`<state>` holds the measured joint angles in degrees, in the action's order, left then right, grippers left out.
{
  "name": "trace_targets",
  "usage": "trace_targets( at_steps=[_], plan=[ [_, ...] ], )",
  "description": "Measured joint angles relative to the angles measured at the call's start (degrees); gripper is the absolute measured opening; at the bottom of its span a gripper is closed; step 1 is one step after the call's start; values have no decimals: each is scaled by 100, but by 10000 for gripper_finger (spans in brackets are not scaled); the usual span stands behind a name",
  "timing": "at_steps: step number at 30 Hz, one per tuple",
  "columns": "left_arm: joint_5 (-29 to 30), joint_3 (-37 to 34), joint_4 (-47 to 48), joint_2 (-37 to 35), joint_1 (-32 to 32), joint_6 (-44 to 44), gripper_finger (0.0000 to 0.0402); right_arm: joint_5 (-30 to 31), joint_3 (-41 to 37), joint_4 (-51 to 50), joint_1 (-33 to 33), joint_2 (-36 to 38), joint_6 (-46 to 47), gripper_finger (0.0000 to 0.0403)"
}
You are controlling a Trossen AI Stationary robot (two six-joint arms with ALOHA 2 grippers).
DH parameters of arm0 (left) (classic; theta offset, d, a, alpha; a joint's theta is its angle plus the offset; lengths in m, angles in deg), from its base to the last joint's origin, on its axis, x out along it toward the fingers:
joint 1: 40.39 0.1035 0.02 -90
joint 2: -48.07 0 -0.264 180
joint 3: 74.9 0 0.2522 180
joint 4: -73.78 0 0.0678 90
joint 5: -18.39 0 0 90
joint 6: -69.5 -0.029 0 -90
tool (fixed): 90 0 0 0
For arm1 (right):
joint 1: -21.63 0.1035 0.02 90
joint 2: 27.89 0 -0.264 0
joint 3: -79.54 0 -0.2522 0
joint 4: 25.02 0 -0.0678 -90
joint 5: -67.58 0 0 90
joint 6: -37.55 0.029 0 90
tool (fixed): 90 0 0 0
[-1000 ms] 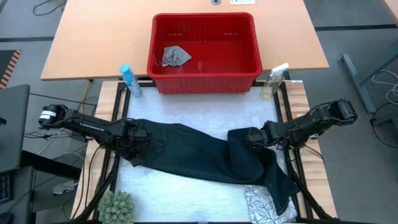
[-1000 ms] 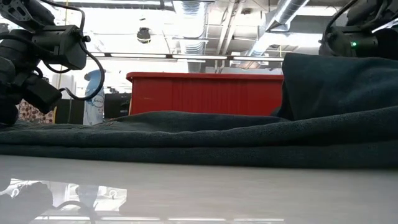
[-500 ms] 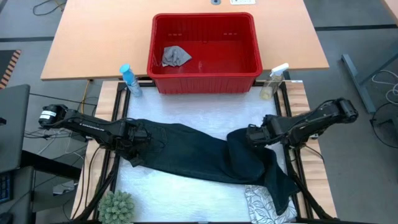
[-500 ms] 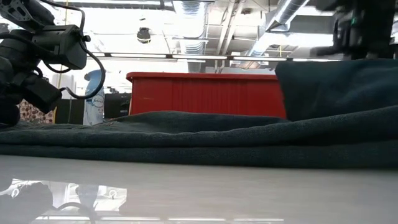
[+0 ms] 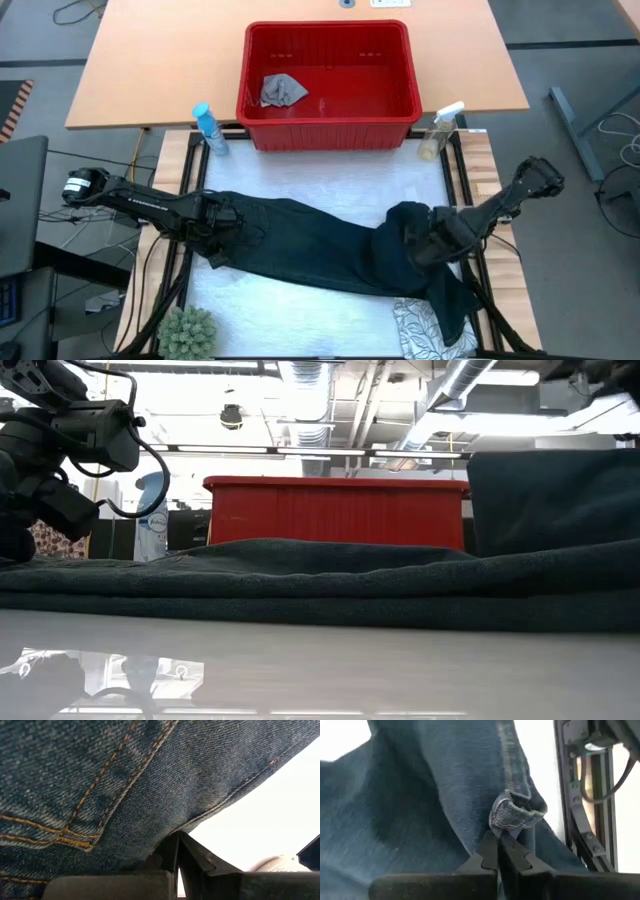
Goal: Fold laundry
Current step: Fold the dark blue pants
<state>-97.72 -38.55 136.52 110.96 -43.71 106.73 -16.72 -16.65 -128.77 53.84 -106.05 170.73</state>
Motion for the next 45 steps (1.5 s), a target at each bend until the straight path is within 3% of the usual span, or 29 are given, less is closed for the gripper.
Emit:
trace_targets(
  at_steps=[4, 14, 19, 26, 34, 40, 45],
  plan=[
    [-7, 2, 0, 0, 1, -107, 0, 81, 493, 12, 268, -380, 6, 21],
    [-97, 2, -2, 0, 5, -144, 0, -1305, 1548, -2, 877, -834, 32, 21],
    [-112, 2, -4, 0, 5, -160, 0, -2475, 1935, -2, 1205, -718, 478, 21],
    [-125, 2, 0, 0, 5, -218, 0, -4143, 1745, -2, 1797, -727, 921, 21],
    [-212, -2, 2, 0, 5, -352, 0, -5123, 1283, 1, 1950, -710, 945, 21],
    [-298, -2, 0, 2, 5, -356, 0, -5439, 999, -9, 2238, -683, 850, 37],
    [-318, -2, -1, 2, 5, -386, 0, -4947, 949, 23, 2335, -688, 662, 70]
  ],
)
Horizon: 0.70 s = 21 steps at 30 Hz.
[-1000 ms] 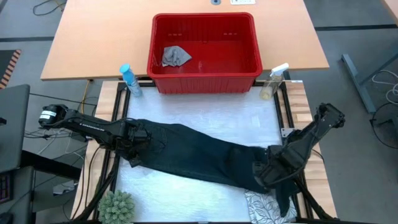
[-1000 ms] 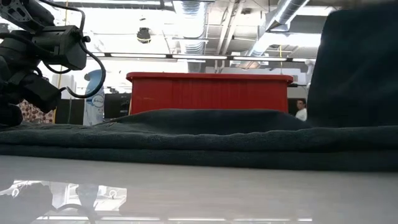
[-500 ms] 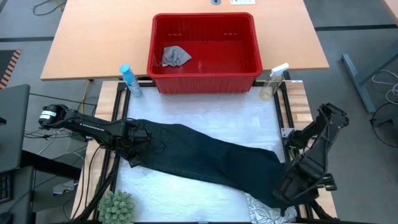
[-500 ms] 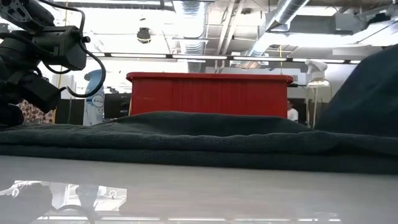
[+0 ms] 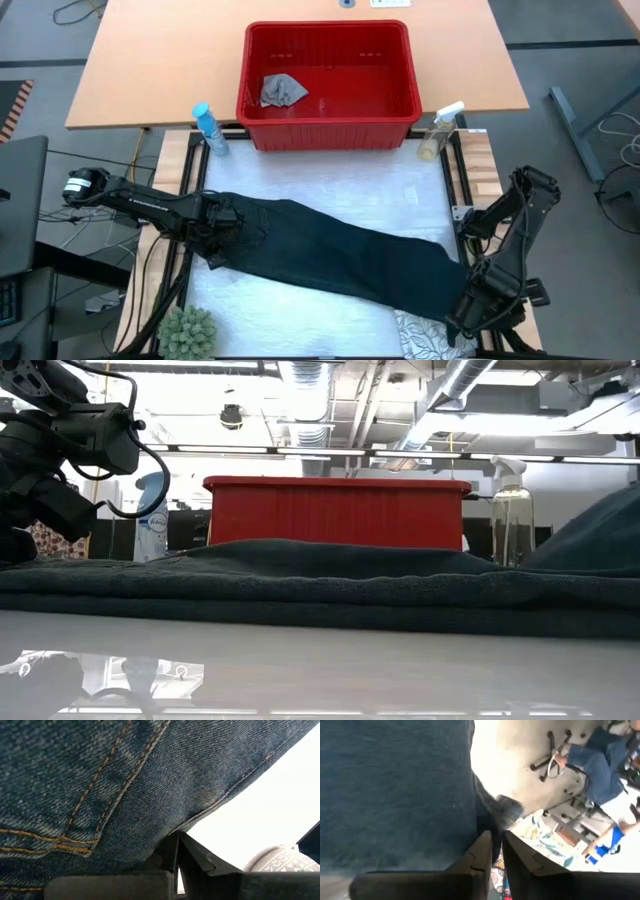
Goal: Fold laundry
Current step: Fold the dark blue pants
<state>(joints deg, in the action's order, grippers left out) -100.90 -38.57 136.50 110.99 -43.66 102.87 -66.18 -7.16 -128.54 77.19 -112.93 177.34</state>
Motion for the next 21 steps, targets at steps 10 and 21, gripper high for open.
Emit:
trace_targets(
  at_steps=[10, 21],
  plan=[
    [-4, 2, 6, -2, -2, -14, 0, 1546, 456, -1, 70, 303, 1, 133],
    [84, 2, -63, -2, -6, 94, 0, 6893, 1107, 1133, -1590, 1216, -3141, 150]
  ],
)
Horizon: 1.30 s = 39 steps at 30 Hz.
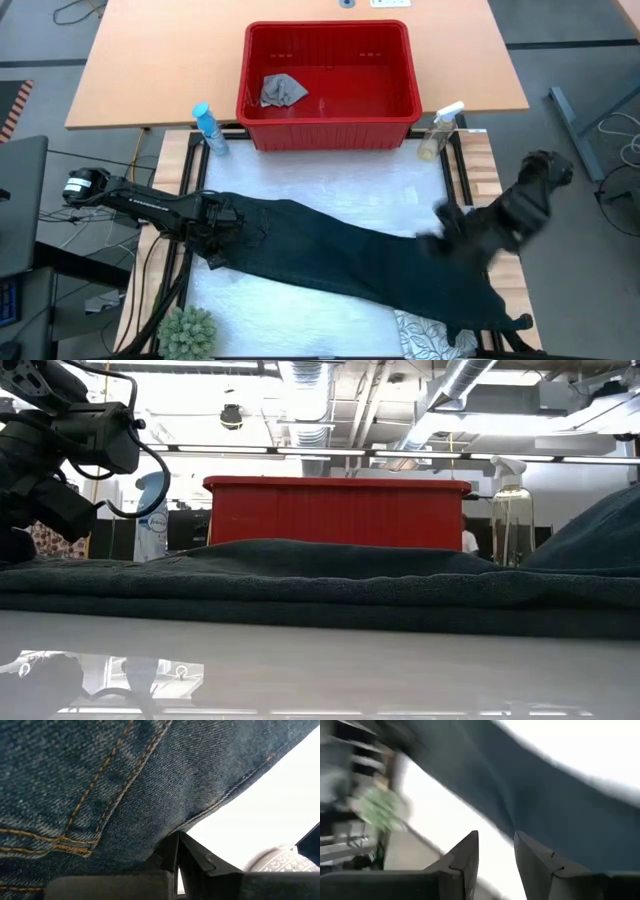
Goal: Fold laundry
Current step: Fold the dark blue pants
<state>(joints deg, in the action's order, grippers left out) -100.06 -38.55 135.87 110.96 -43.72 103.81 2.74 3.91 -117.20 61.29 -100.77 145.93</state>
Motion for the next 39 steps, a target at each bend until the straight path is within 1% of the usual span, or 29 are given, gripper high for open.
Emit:
trace_targets(
  at_steps=[2, 3, 5, 7, 10, 12, 13, 14, 18, 22, 23, 26, 28, 30, 33, 36, 38, 39],
  plan=[
    [83, 0, -22, 0, -1, 101, 0, 626, 0, 566, -678, 26, -1985, 150],
    [107, 1, -26, 0, -1, 129, 0, 695, -2, 836, -1051, 19, -3051, 150],
    [108, 0, -28, 0, -1, 140, 0, 407, -2, 1422, -1799, -41, -5085, 150],
    [74, 2, -30, 0, -1, 148, 0, -251, 4, 1705, -2545, -200, -6441, 150],
    [65, 2, -31, 0, -1, 150, 0, -1646, -2, 1346, -3538, -631, -7635, 150],
    [66, 2, -34, 0, -1, 150, 0, -2399, -13, 732, -3975, -1012, -8293, 150],
    [66, 2, -37, -1, -1, 146, 0, -2675, -13, 436, -4136, -1221, -8664, 150],
    [68, 2, -37, -1, -1, 125, 0, -2878, -13, 229, -4251, -1415, -9034, 150],
    [68, 2, -37, 0, -1, 97, 0, -3136, -13, 22, -4432, -2062, -10300, 150],
    [69, 2, -41, 0, -1, 197, 0, -3162, -11, 55, -4405, -2476, -10923, 150],
    [70, 2, -41, 0, -1, 218, 0, -3286, -25, 116, -4385, -2559, -11041, 150],
    [70, 2, -43, 0, -1, 229, 0, -3489, -382, 589, -4347, -2649, -11311, 150],
    [76, 2, -45, 0, 1, 231, 0, -3757, -825, 1026, -4392, -2528, -11311, 150],
    [120, 4, -47, -2, -1, 233, 0, -3863, -1321, 1541, -4452, -2265, -11137, 150],
    [176, 4, -84, -2, -1, 236, 0, -3851, -2066, 2264, -4517, -1693, -10824, 150],
    [179, 7, -185, -2, -1, 251, 0, -3794, -2656, 3218, -4476, -1214, -10480, 150],
    [171, 7, -208, -2, 1, 330, 0, -3705, -3010, 3496, -4345, -1104, -10387, 150],
    [171, 7, -214, -2, 1, 384, 0, -3698, -3140, 3460, -4288, -1114, -10376, 150]
  ],
)
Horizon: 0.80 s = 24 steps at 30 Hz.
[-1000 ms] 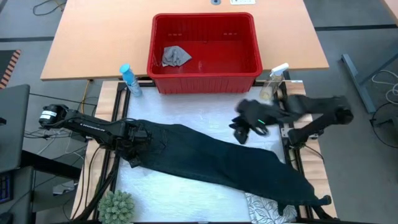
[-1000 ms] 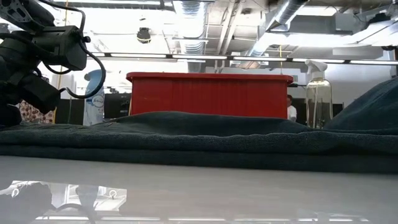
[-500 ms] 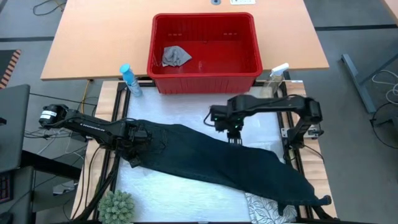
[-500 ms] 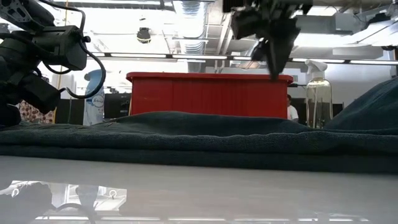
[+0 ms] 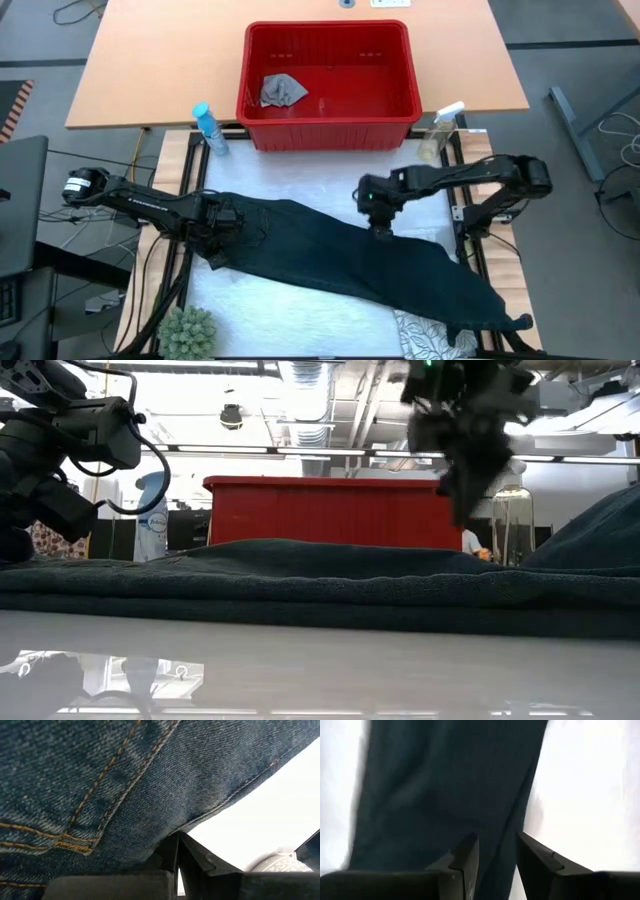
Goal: Fold laundry
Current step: Fold the dark blue pants
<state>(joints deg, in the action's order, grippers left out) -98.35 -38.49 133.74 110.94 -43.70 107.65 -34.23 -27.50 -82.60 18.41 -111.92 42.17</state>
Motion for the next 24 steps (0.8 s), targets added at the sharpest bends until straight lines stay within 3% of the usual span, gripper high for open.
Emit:
trace_targets(
  at_steps=[8, 18, 24],
  plan=[
    [-15, 0, -24, 0, 0, 259, 0, -7, -272, -31, 167, -571, 366, 155],
    [-15, -2, -25, 0, 0, 311, 0, -437, -274, -414, 304, -1093, 319, 201],
    [-1, -2, -26, 0, 0, 311, 0, -293, -274, -520, 322, -1083, 287, 177]
  ],
)
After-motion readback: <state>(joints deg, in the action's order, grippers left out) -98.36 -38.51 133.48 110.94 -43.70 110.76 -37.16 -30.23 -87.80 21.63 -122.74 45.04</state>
